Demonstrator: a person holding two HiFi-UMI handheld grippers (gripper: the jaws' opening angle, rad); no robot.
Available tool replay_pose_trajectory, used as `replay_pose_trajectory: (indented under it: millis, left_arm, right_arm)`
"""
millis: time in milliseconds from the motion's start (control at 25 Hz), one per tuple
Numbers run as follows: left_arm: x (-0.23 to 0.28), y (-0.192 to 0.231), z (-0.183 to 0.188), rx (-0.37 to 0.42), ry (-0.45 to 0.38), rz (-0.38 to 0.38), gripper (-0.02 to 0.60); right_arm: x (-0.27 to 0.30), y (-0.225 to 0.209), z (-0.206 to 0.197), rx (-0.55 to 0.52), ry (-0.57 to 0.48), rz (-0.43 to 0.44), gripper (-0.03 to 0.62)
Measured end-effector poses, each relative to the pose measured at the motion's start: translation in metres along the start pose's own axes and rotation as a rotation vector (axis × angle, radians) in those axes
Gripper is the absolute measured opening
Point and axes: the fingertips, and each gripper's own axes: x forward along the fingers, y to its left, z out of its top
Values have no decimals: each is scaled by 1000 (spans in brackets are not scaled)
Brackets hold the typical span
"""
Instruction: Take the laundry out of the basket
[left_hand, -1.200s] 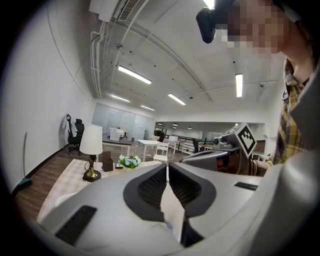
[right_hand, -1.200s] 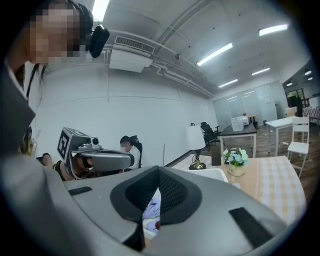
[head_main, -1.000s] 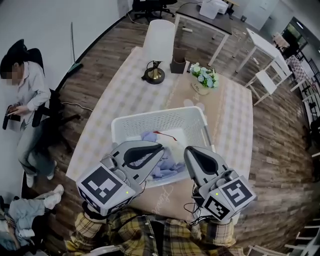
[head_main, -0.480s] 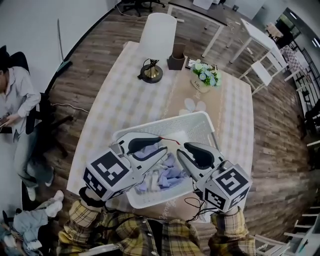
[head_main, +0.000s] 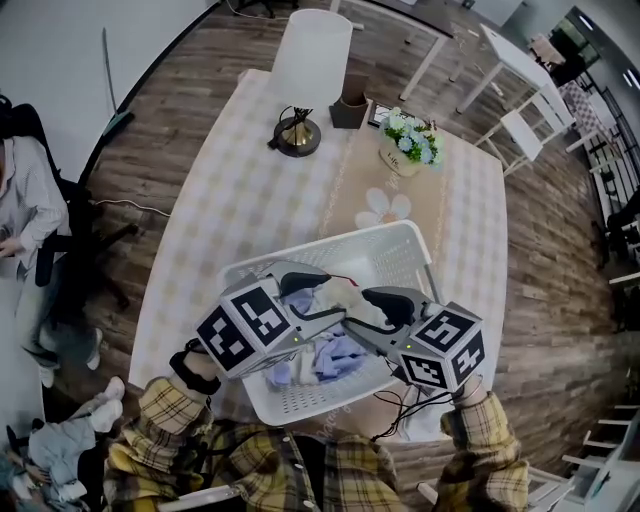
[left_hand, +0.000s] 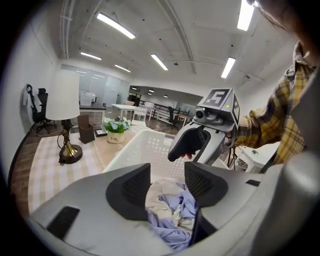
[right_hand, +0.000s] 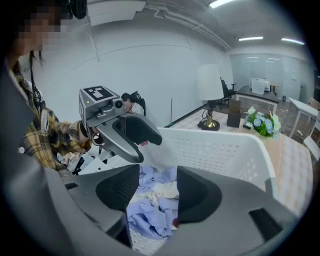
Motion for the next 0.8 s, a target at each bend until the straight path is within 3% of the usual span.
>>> replay_pose_trajectory:
  millis: [400,800]
  left_arm:
    - [54,0,-32,75,214,-57,314]
    - [81,14,-114,148,533,-95,382]
  right_arm:
    - [33,-3,-48,-64,241,92,321]
    - [65,-3,-91,-172,469,174,385]
